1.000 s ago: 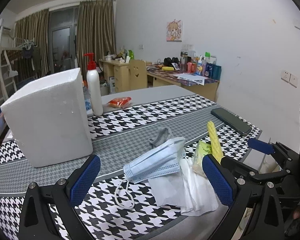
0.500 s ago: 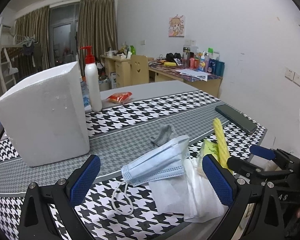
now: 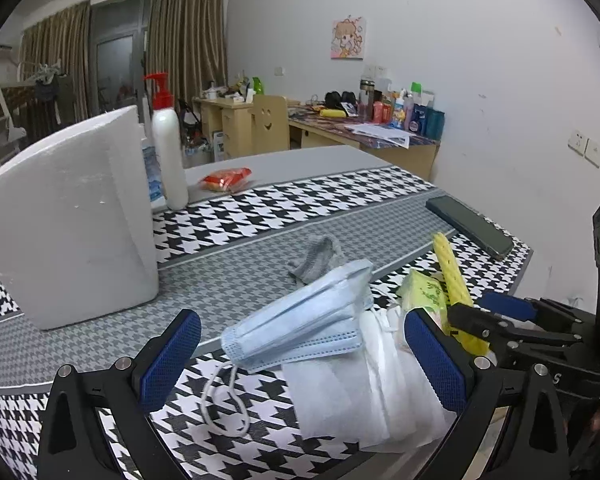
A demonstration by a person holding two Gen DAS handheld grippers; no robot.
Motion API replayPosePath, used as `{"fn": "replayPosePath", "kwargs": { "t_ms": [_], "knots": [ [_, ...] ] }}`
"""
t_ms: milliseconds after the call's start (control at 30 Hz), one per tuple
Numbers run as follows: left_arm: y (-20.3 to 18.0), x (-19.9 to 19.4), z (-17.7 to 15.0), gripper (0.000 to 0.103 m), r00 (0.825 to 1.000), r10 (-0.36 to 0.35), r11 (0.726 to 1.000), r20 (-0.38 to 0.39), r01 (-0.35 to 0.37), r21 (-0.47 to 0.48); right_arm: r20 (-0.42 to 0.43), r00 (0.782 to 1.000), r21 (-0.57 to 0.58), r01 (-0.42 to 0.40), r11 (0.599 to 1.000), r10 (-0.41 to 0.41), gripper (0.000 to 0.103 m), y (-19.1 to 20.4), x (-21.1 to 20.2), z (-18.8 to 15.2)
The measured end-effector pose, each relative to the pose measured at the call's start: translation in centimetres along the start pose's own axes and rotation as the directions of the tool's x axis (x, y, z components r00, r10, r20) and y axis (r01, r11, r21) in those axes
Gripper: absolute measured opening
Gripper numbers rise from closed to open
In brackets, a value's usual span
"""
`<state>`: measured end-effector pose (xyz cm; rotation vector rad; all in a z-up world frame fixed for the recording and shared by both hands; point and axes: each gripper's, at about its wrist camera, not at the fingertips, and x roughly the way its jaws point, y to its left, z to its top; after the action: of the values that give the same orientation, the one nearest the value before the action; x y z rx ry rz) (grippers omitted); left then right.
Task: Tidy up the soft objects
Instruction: 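Move the right tool toward the yellow foam net while the left tool approaches the blue mask, then close the left tool on the blue mask while the right tool grasps the yellow foam net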
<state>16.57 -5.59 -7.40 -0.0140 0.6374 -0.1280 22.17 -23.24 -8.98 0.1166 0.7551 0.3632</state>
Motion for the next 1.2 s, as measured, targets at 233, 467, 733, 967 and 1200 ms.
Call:
{"fn": "replayPosePath", "kwargs": {
  "t_ms": [233, 467, 733, 967, 1200],
  "knots": [
    [-0.8, 0.4, 0.2, 0.101, 1.0, 0.011, 1.0, 0.0, -0.011, 0.029, -0.005, 0.998, 0.008, 0.061, 0.998, -0.061, 0.053, -1.6, -0.6, 0.1],
    [-1.4, 1.8, 0.5, 0.085, 0.999, 0.026, 0.999, -0.042, -0.025, 0.027, -0.013, 0.997, 0.007, 0.082, 0.997, -0.082, 0.053, -2.4, -0.1, -0.6],
    [-1.4, 3.4, 0.3, 0.055, 0.996, 0.016, 1.0, -0.093, -0.015, 0.006, -0.006, 0.995, 0.002, 0.096, 0.995, -0.096, 0.053, -3.0, -0.2, -0.6],
    [-1.6, 3.2, -0.3, 0.036, 0.994, -0.001, 1.0, -0.108, 0.002, 0.006, -0.005, 0.996, 0.005, 0.092, 0.996, -0.092, 0.053, -3.5, -0.2, -0.5],
    [-1.6, 1.7, -0.1, 0.025, 0.995, -0.028, 0.999, -0.093, 0.029, 0.015, -0.005, 0.995, 0.0, 0.095, 0.995, -0.095, 0.054, -3.5, -0.2, -0.4]
  ]
}}
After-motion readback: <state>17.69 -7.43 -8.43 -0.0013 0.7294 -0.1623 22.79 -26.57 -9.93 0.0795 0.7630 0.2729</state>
